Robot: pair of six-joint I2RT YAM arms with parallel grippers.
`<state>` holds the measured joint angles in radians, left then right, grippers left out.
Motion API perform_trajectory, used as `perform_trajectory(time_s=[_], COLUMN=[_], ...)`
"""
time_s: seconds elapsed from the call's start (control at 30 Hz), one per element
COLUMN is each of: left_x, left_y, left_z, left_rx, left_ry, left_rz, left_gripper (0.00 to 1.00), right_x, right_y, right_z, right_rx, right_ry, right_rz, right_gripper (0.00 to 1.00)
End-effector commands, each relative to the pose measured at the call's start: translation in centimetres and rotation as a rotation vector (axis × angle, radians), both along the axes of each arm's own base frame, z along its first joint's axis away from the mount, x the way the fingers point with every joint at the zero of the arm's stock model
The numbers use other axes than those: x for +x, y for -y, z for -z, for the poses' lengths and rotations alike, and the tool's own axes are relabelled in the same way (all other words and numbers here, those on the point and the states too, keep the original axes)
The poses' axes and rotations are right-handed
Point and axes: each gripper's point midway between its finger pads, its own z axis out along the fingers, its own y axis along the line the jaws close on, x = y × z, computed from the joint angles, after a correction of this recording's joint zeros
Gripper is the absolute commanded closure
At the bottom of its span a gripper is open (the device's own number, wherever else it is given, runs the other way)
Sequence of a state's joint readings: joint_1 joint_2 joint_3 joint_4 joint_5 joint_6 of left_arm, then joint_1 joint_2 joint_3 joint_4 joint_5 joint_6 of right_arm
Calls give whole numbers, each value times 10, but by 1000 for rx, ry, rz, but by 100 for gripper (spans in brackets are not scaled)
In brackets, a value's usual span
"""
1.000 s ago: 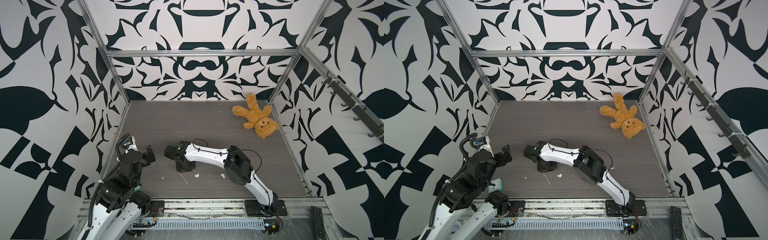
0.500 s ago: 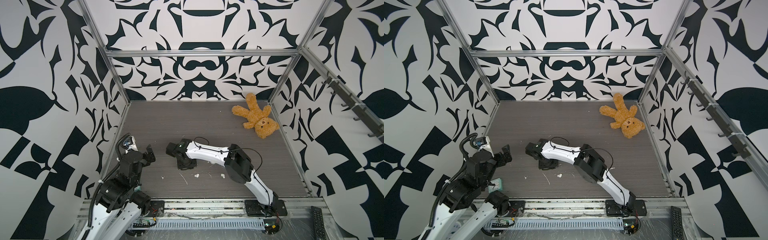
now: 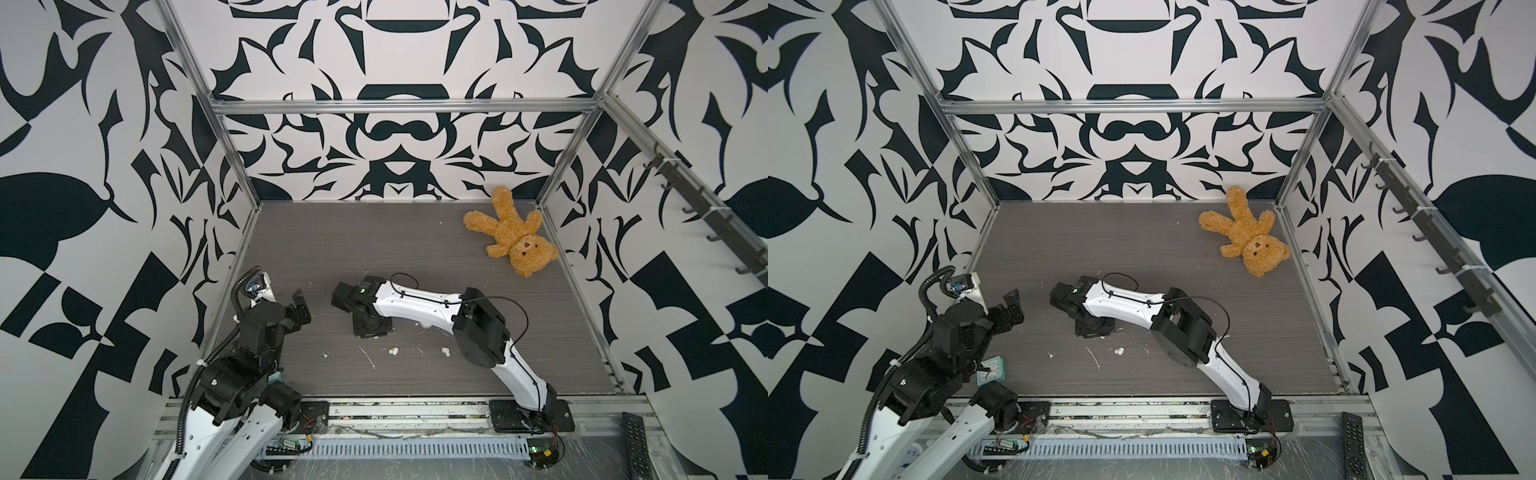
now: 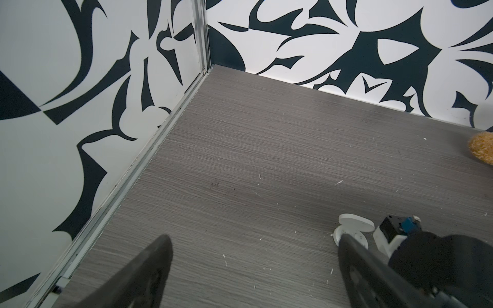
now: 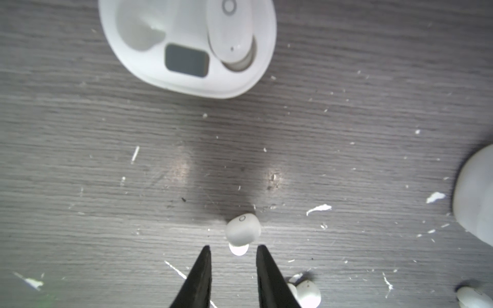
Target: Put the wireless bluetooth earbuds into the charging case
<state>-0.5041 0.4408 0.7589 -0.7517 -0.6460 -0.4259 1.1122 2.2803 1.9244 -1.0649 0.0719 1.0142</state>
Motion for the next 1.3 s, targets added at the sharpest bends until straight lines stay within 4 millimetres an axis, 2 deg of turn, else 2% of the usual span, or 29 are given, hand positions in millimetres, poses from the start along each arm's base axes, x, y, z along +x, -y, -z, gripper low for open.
perform_trajectory(time_s=[0.0,0.33,0.57,1.27], left_x=[1,1,1,2], left_y=[0,0,0,1], left_z=[4,4,4,5], left_rx=[0,0,1,2], left_ry=[-6,-6,-9,-11], left_rz=[-4,-3,-3,-2], left_gripper=[1,1,1,1], right_x=[6,10,9,3], right_y=[8,9,5,12], right_z=[-17,-6,2,19], right_rx=[4,-5,7,-10], right_ry=[30,19,-1,-36], right_rz=[10,-8,-24,-17], right_gripper=[67,67,69,73])
